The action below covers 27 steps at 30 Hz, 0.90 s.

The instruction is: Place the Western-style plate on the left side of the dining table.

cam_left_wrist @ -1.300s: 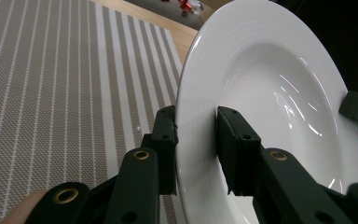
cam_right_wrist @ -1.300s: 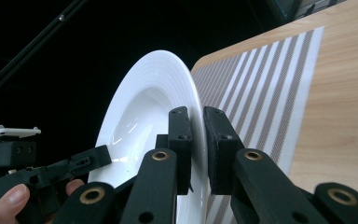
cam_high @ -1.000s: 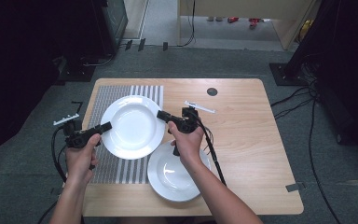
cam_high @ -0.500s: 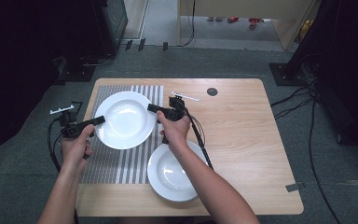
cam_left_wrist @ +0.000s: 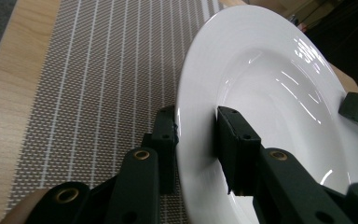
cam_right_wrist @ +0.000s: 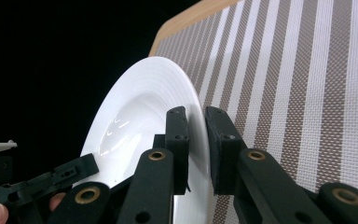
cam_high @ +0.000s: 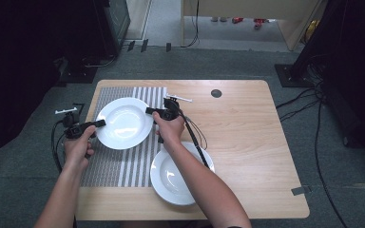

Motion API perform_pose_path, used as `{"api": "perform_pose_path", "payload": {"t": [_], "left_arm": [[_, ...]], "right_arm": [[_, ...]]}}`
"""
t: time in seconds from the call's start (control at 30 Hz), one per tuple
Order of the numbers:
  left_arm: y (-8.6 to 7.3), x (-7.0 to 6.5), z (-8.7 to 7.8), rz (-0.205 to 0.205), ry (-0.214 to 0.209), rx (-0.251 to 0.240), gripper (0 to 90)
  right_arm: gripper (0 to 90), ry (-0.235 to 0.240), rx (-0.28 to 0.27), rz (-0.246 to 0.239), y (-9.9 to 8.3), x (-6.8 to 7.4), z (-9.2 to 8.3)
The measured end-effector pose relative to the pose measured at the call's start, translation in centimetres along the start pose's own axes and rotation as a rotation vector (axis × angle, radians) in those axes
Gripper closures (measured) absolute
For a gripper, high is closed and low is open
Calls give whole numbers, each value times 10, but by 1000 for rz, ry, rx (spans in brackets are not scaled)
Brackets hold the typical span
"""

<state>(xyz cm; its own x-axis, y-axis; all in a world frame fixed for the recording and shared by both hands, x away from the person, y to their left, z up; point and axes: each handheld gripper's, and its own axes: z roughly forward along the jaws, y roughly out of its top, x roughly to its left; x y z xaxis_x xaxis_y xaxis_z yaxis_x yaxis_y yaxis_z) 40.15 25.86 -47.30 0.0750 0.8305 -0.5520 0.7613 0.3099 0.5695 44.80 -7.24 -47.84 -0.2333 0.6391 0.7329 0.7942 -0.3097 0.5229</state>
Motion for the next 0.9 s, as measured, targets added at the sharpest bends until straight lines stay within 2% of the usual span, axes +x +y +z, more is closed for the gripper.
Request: {"api": "perform_pose_path", "payload": {"t": [0.07, 0.3, 0.43, 0.57, 0.67, 0.7, 0.73, 0.77, 0.8, 0.83, 0.9], "left_arm": [[0, 4, 4, -6, 6, 9, 705], [1, 11, 20, -19, 16, 51, 700], [0, 11, 25, -15, 24, 59, 699], [-1, 11, 30, -7, 40, 63, 696], [-1, 10, 31, -2, 45, 60, 696], [-2, 8, 31, 17, 55, 58, 695], [-2, 8, 31, 17, 55, 58, 693], [-2, 5, 31, 50, 74, 55, 688], [-2, 5, 31, 50, 74, 55, 680], [-3, 1, 32, 81, 92, 57, 662], [-3, -3, 33, 95, 93, 59, 578]], "right_arm": [[814, -9, 15, 23, -2, -4, 9], [814, -33, 25, 37, -1, -15, 18], [812, -43, 32, 51, 0, -18, 19], [800, -73, 52, 40, -1, -22, 23], [798, -76, 53, 46, -1, -24, 25], [792, -82, 56, 48, -1, -25, 26], [792, -82, 56, 48, -1, -25, 26], [783, -91, 62, 45, -2, -25, 26], [779, -98, 65, 38, -2, -25, 27], [776, -99, 63, 33, -2, -25, 27], [765, -109, 73, 19, -1, -24, 28]]}}
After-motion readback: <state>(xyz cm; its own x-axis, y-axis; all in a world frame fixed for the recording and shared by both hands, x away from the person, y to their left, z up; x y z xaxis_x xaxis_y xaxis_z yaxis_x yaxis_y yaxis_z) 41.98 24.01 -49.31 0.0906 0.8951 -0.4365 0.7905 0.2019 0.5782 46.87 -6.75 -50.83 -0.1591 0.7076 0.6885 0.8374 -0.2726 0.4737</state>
